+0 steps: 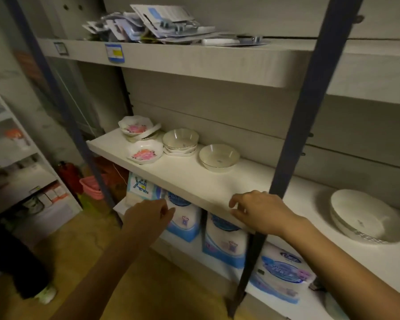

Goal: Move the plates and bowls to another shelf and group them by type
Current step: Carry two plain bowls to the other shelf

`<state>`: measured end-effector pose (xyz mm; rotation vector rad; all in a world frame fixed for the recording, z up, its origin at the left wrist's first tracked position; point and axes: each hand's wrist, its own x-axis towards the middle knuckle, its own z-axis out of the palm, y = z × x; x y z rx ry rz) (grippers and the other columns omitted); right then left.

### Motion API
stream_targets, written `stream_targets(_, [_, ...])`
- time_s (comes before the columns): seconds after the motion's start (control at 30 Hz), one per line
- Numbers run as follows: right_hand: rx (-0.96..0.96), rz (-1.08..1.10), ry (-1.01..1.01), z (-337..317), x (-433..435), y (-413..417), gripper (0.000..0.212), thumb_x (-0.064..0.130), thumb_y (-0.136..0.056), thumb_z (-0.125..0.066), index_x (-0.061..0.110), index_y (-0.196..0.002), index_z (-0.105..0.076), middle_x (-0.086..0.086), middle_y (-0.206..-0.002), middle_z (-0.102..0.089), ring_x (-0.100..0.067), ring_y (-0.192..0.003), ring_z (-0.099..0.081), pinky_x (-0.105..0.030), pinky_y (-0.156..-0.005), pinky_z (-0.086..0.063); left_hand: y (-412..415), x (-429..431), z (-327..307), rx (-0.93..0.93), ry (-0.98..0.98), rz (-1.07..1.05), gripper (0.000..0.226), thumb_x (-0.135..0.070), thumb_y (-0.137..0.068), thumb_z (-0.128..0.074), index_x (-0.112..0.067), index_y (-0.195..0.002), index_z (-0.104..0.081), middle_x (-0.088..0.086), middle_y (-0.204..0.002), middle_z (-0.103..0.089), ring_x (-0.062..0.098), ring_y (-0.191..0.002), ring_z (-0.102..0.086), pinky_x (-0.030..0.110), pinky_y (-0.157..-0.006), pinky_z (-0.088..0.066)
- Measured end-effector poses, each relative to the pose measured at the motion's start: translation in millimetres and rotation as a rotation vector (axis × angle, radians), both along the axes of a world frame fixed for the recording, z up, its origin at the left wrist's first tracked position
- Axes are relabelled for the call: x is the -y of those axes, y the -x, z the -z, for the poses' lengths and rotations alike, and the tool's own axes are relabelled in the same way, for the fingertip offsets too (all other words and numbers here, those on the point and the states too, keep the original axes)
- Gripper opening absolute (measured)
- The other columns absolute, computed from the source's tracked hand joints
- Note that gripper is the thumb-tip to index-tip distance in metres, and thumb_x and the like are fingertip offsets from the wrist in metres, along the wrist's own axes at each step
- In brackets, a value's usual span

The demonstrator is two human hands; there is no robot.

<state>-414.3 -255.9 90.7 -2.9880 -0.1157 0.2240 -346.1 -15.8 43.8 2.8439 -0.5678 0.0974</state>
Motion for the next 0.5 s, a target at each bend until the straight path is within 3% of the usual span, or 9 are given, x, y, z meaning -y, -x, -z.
stream_targets(0.37, [0.0,0.159,0.027,9,-51,-71,0.035,0.045,-0.094,-0.038,0.031,-0.124,-0.051,0.001,-0.122,-0.062,-0.021,-0.108,-0.058,-0.035,-0.087,-0.047,-94,-48,-9,0.009,0.086,0.144,0.026,-0.038,-0.091,-0.045,-0.016,-0.082,-0.053,-0.002,-0.076,-0.058,0.01,-0.071,-0.054,0.024,-0.068,-0.048])
stream_targets(0.5, [-0.008,0.216,0.04,15,-50,-104,0.034,0.046,-0.094,-0.039,0.031,-0.123,-0.051,0.003,-0.123,-0.061,-0.02,-0.108,-0.058,-0.032,-0.086,-0.047,-138,-49,-6,0.037,0.099,0.198,0.023,-0.037,-0.091,-0.047,-0.018,-0.078,-0.047,-0.004,-0.075,-0.054,0.01,-0.073,-0.054,0.02,-0.067,-0.039])
